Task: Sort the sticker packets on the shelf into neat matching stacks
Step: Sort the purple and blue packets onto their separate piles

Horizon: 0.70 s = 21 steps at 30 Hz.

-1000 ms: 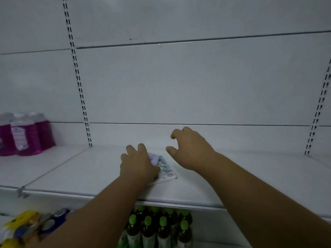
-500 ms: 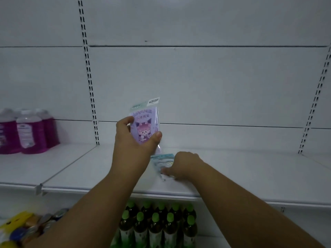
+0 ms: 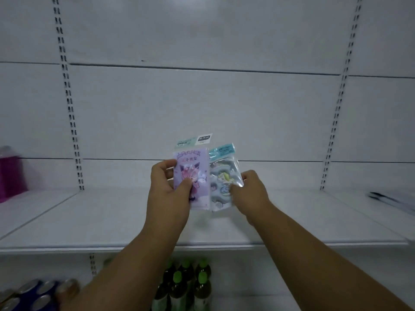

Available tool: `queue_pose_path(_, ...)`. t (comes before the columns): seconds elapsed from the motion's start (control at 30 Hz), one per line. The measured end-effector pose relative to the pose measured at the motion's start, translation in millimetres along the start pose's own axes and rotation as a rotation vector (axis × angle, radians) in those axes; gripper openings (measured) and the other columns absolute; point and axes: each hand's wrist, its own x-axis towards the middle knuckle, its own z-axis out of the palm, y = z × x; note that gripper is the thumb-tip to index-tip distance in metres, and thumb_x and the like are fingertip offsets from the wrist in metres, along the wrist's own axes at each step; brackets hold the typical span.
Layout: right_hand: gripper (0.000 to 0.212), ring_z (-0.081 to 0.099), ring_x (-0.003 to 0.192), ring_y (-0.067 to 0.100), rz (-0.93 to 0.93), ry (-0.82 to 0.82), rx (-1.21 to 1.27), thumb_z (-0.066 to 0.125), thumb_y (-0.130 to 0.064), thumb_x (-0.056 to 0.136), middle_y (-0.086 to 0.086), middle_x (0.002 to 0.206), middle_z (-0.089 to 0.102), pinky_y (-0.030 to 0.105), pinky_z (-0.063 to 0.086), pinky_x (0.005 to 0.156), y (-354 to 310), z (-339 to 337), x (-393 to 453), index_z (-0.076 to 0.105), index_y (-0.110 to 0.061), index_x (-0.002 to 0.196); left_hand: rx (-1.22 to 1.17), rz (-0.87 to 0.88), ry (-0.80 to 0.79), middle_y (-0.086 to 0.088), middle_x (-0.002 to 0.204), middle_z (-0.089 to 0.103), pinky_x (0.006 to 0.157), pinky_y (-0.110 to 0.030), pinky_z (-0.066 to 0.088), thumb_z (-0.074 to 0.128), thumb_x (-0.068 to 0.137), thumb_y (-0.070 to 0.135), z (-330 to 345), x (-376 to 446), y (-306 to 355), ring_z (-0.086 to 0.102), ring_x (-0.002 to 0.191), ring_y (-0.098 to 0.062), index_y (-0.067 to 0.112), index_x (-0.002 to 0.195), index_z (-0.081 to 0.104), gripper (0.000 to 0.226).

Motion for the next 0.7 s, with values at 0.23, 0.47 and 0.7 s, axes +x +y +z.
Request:
queue_pose_path(0.23, 0.015, 0.062, 0.080, 0.017, 0.044, 0.292, 0.088, 0.060, -0.012, 0.088, 0.002, 0.090, 0.061, 0.032, 0.053, 0.067, 73.5, -214.8, -6.8, 0.051, -0.017, 0.100, -0.060, -0.088, -0.183, 0.004, 0.114, 0.061, 0.070, -0.030, 0.061, 0.057, 0.096, 0.015, 187.9, -63.7, 8.3, 0.069, 0.093, -0.016, 0.032, 0.113, 0.046, 0.026)
queue_pose_path(0.47, 0.017, 0.066, 0.080, 0.016, 0.062, 0.516, 0.027, 0.064, -0.015, 0.086, 0.001, 0.091, 0.066, 0.033, 0.057, 0.069, 144.9, -426.9, -22.3, 0.055, -0.018, 0.100, -0.134, -0.115, -0.326, 0.006, 0.111, 0.058, 0.059, -0.023, 0.059, 0.054, 0.095, 0.004, 386.5, -142.3, 23.2, 0.067, 0.086, -0.009, 0.030, 0.113, 0.047, 0.033)
queue_pose_path(0.7, 0.017, 0.072, 0.083, 0.024, 0.105, 0.557, 0.033, 0.066, -0.020, 0.088, 0.004, 0.098, 0.067, 0.047, 0.061, 0.077, 201.8, -535.8, 4.7, 0.055, -0.019, 0.102, -0.041, -0.135, -0.368, 0.003, 0.117, 0.053, 0.071, -0.035, 0.057, 0.050, 0.088, -0.006, 519.1, -161.5, 10.6, 0.065, 0.088, -0.021, 0.026, 0.116, 0.051, 0.042)
